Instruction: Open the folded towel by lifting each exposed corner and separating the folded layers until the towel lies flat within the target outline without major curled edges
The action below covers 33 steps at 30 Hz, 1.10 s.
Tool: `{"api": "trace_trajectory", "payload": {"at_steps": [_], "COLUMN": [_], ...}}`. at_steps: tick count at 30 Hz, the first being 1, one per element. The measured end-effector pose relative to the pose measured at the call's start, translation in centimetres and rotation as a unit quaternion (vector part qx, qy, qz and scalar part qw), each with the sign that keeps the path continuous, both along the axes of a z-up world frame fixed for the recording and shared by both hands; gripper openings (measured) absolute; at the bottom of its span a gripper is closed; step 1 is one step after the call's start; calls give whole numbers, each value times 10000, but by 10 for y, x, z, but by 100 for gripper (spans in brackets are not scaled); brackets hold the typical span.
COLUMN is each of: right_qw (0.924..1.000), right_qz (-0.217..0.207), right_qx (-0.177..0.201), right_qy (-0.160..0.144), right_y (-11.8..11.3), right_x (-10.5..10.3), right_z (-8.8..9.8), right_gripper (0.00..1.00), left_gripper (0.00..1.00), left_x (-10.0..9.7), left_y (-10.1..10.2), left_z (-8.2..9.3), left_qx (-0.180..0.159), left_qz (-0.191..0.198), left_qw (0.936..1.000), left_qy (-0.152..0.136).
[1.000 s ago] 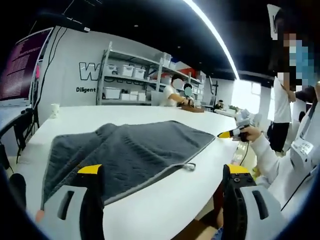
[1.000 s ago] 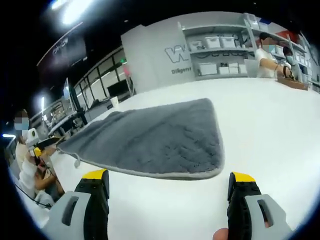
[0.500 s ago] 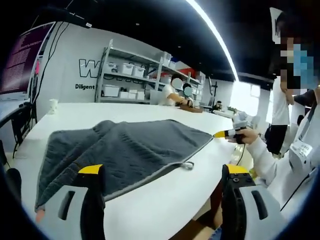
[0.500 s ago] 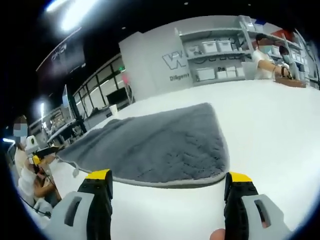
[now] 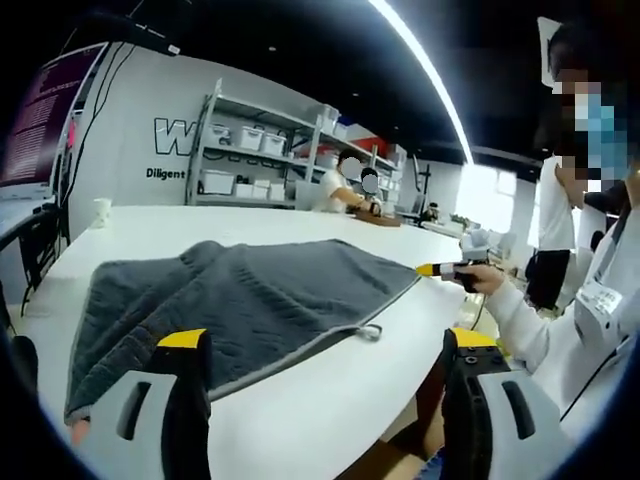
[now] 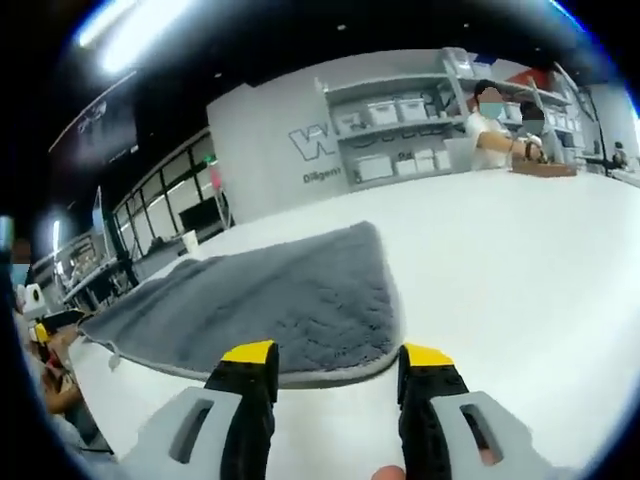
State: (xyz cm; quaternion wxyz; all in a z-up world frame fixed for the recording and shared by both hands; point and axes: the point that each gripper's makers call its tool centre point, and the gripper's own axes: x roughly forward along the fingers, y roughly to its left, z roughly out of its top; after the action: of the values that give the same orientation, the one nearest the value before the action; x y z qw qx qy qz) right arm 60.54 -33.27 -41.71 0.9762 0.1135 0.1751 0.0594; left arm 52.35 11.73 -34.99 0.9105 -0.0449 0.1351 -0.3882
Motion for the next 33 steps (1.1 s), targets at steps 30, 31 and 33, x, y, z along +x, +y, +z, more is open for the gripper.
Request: {"api": "trace_trajectory", "payload": {"at_steps": [30, 31, 33], "right_qw": [9900, 9895, 9885], "right_qz": [-365, -388, -435], "right_qx": [-1358, -1389, -1440], "right_qy": [114, 130, 155], "right_y": [-44, -46, -51], "right_x": [-8, -9, -11], "right_z": [-8, -8, -8], "right_gripper": [3, 3, 3], "left_gripper": [92, 92, 92], "left_x": [0, 0, -1], "left_y": [-1, -1, -1], "left_z": [-3, -3, -4], "left_qx": [62, 66, 57], "left_qz": [-4, -5, 3], "left_qw": [10000, 10000, 10000], "left_qy": [16, 28, 27]}}
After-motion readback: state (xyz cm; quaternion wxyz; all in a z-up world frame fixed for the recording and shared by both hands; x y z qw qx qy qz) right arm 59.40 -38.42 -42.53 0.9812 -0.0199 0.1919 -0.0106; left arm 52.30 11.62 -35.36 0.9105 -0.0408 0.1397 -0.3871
